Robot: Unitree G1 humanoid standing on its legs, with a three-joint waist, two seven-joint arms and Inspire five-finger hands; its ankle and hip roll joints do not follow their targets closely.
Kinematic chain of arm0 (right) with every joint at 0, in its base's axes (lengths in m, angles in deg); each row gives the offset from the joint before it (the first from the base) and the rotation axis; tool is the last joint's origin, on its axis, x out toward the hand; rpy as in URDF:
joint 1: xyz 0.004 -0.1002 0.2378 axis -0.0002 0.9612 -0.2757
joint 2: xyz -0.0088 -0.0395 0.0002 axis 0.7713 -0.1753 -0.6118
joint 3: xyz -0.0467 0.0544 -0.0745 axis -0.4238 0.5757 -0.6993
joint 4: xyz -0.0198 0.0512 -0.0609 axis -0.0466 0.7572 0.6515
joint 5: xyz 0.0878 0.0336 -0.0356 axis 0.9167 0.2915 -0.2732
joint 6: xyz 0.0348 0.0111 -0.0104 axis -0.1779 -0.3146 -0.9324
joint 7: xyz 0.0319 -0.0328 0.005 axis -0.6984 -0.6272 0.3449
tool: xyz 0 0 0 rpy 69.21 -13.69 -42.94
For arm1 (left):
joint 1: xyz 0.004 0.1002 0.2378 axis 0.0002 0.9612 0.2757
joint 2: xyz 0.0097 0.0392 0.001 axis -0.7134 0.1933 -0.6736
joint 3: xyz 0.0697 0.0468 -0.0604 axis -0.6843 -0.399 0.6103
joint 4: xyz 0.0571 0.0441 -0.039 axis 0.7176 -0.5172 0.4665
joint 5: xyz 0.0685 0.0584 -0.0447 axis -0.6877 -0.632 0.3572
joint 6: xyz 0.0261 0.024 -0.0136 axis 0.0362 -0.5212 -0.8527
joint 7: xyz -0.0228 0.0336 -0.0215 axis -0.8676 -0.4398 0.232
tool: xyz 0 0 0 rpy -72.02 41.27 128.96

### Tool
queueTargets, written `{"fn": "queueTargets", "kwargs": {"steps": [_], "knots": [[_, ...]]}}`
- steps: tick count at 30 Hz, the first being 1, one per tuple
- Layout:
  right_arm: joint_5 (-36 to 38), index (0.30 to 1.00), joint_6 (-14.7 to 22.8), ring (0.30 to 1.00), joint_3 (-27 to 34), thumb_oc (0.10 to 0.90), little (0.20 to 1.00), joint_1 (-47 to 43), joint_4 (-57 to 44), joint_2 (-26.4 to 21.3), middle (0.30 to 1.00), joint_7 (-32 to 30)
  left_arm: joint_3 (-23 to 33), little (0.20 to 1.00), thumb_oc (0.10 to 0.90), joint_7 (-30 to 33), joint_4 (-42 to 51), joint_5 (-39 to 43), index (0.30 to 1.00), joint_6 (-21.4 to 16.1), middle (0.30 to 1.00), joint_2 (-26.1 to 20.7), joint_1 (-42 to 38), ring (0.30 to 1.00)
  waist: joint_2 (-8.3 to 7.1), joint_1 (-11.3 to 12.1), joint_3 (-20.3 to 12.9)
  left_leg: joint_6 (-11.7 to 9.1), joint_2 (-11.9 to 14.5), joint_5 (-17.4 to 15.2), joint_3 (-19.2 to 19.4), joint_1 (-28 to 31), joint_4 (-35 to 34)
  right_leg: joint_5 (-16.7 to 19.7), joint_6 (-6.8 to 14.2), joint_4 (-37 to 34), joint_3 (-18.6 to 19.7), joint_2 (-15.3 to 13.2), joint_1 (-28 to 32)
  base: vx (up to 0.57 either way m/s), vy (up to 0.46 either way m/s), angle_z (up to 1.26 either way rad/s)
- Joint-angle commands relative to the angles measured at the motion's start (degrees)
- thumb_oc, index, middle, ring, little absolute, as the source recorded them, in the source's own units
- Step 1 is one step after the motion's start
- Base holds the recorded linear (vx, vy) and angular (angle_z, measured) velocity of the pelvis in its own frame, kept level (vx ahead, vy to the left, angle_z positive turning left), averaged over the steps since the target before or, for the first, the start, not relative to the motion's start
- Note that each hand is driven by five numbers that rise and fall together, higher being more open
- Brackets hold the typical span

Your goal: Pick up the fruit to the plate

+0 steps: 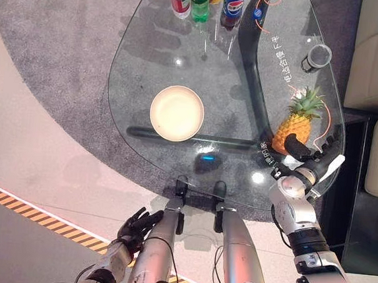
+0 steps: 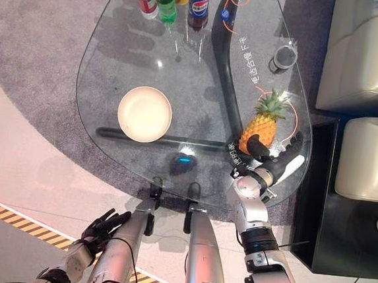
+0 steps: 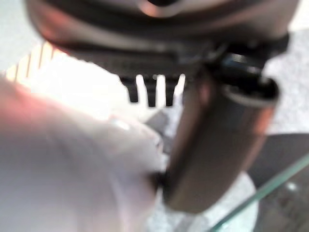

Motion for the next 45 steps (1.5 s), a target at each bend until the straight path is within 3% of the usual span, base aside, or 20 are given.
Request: {"fn": "queueTargets", "kwargs": {"steps": [1, 25, 29, 33, 45], "knots": [[-3.40, 0.900, 2.48, 0.900, 0.37, 0.800, 0.900, -1.79, -5.63, -6.42, 0.900, -0.56, -0.77, 0.900, 0.800, 0.85, 1.15, 1.77, 0.900, 0.54, 0.900, 0.65, 4.37, 0.900, 0.02, -0.66, -1.31, 1.23, -2.10, -5.06, 0.06, -4.04, 8.98, 4.31, 0.90, -6.34, 0.19, 0.10, 1.44, 0.00, 0.000, 0.00], [-2.29, 0.900, -1.50, 0.900, -1.99, 0.800, 0.900, -9.03, 1.70, -8.11, 0.900, 2.02, -2.70, 0.900, 0.800, 1.24, 4.75, 4.72, 0.900, 0.81, 0.900, -0.05, 4.10, 0.900, 0.59, 1.67, -1.31, 1.55, -3.10, -3.97, -1.19, -8.86, 9.22, 5.09, 1.66, -4.45, -0.57, -0.34, -4.33, 0.00, 0.000, 0.01], [-1.33, 0.900, -3.71, 0.900, -2.30, 0.800, 0.900, -10.66, 4.62, -8.06, 0.900, -3.48, -3.09, 0.900, 0.800, 0.94, 4.76, 5.51, 0.900, 0.11, 0.900, 0.04, 3.64, 0.900, 0.81, 2.05, -1.31, 1.58, -3.13, -3.68, -1.26, -9.40, 8.93, 5.32, 1.69, -4.70, -0.75, -0.53, -4.89, 0.00, 0.000, 0.00], [0.54, 0.900, -3.55, 0.900, -1.93, 0.800, 0.900, -11.29, 8.71, -7.75, 0.900, -7.10, -3.69, 0.900, 0.800, 0.75, 4.91, 6.10, 0.900, -0.30, 0.900, 0.06, 3.04, 0.900, 1.06, 2.33, -1.31, 1.59, -3.30, -3.54, -1.43, -9.96, 8.98, 5.46, 1.79, -4.59, -0.88, -0.65, -5.39, -0.01, 0.015, 0.07], [8.57, 0.900, -1.82, 0.900, -3.38, 0.800, 0.900, -13.88, 13.55, -7.14, 0.900, -0.13, -4.40, 0.900, 0.800, 0.09, 6.25, 7.73, 0.900, -0.89, 0.900, 0.19, 2.60, 0.900, 1.49, 3.37, -1.31, 1.48, -3.73, -3.67, -2.04, -10.31, 9.12, 5.33, 1.89, -4.29, -1.33, -0.88, -5.75, 0.00, 0.005, 0.03]]}}
